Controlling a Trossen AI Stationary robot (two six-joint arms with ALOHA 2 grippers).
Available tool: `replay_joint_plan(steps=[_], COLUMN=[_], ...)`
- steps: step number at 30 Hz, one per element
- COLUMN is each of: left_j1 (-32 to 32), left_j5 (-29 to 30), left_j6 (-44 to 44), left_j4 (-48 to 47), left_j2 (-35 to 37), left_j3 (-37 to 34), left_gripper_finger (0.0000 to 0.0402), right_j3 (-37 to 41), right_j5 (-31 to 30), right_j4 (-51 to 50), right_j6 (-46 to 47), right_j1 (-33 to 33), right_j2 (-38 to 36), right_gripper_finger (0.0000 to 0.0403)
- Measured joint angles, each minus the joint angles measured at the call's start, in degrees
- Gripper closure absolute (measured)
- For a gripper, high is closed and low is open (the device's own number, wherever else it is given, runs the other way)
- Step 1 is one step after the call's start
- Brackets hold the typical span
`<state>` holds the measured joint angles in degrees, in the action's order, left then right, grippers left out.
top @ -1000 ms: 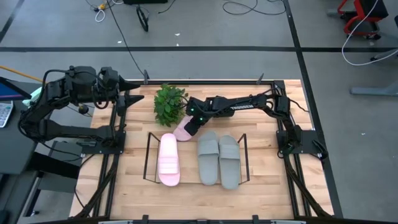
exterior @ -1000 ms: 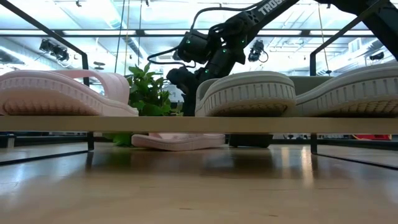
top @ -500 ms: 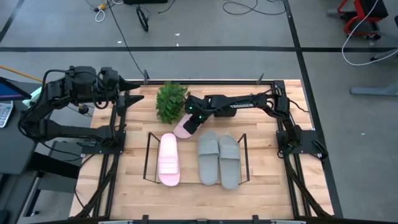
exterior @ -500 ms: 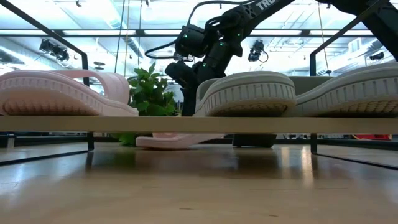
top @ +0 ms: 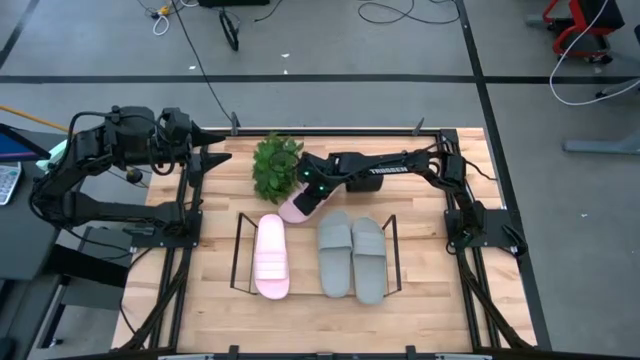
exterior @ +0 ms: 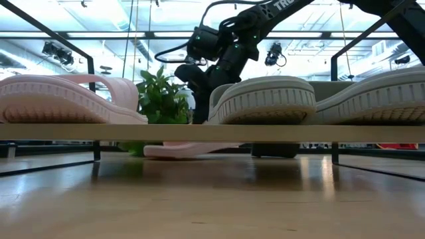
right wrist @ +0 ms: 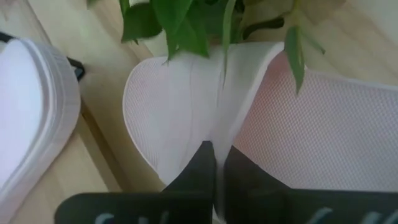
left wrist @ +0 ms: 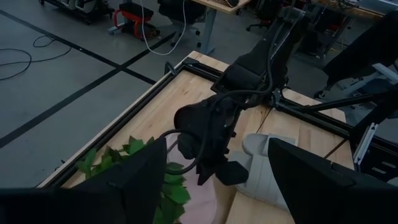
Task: Pick and place slides into the shelf
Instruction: Put the pink slipper on the shelf
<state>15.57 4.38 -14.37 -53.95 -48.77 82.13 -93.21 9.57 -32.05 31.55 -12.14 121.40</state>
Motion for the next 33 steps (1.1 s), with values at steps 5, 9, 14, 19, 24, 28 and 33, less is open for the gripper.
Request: replay_joint_plan(steps=[5, 9, 14, 19, 24, 28, 33], left_j1=[0.0, 0.0, 0.0, 0.0, 0.0, 0.0, 0.0], left_j5=[0.0, 0.0, 0.0, 0.0, 0.0, 0.0, 0.0], left_j6=[0.0, 0.0, 0.0, 0.0, 0.0, 0.0, 0.0], left_j4=[0.0, 0.0, 0.0, 0.0, 0.0, 0.0, 0.0], left_j2=[0.0, 0.0, 0.0, 0.0, 0.0, 0.0, 0.0], left_j3=[0.0, 0.0, 0.0, 0.0, 0.0, 0.0, 0.0], left_gripper_finger=[0.0115, 0.0115, 0.0115, 0.0115, 0.0115, 0.0115, 0.0115], right_j3=[0.0, 0.0, 0.0, 0.0, 0.3, 0.7, 0.7], right_j5=[-0.2, 0.0, 1.5, 2.0, 2.4, 2.4, 4.9], right_j4=[1.1, 1.4, 1.8, 1.9, 2.2, 1.9, 2.5], right_j6=[4.7, 8.3, 11.9, 13.4, 13.9, 13.4, 13.7], right_j1=[0.0, 0.0, -0.3, -0.9, -1.6, -2.2, -3.7], right_j2=[0.0, 0.0, 0.0, 0.0, 0.0, 0.0, 0.0], right_gripper_finger=[0.0394, 0.0394, 0.0394, 0.0394, 0.0394, 0.0394, 0.0394])
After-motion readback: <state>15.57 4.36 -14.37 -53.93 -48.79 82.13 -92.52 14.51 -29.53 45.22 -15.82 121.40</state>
